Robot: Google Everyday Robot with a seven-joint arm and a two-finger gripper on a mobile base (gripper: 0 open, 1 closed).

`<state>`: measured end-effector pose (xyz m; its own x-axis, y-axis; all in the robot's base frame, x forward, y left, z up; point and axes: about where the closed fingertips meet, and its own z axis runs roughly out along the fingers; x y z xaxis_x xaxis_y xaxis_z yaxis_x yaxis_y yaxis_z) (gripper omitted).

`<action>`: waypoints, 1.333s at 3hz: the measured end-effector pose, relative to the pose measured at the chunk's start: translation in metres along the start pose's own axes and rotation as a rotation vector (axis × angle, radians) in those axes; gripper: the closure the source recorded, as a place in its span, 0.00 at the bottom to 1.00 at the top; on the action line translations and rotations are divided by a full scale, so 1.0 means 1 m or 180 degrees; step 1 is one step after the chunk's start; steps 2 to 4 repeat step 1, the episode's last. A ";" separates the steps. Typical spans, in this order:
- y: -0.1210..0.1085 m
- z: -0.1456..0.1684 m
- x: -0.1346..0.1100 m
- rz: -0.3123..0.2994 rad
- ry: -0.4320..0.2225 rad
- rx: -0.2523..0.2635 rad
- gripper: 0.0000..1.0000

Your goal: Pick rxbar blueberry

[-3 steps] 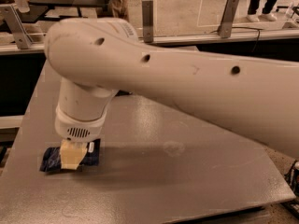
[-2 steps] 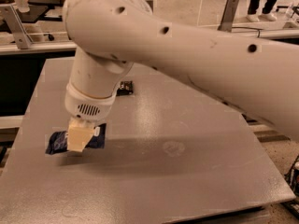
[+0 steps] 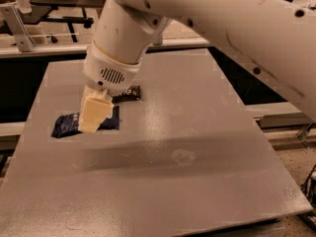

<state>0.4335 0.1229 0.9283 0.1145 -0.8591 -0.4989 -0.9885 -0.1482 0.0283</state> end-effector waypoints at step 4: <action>0.000 -0.006 -0.003 -0.0023 -0.0018 -0.0003 1.00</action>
Offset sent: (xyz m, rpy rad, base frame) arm 0.0000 0.0000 0.0000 0.0000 0.0000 0.0000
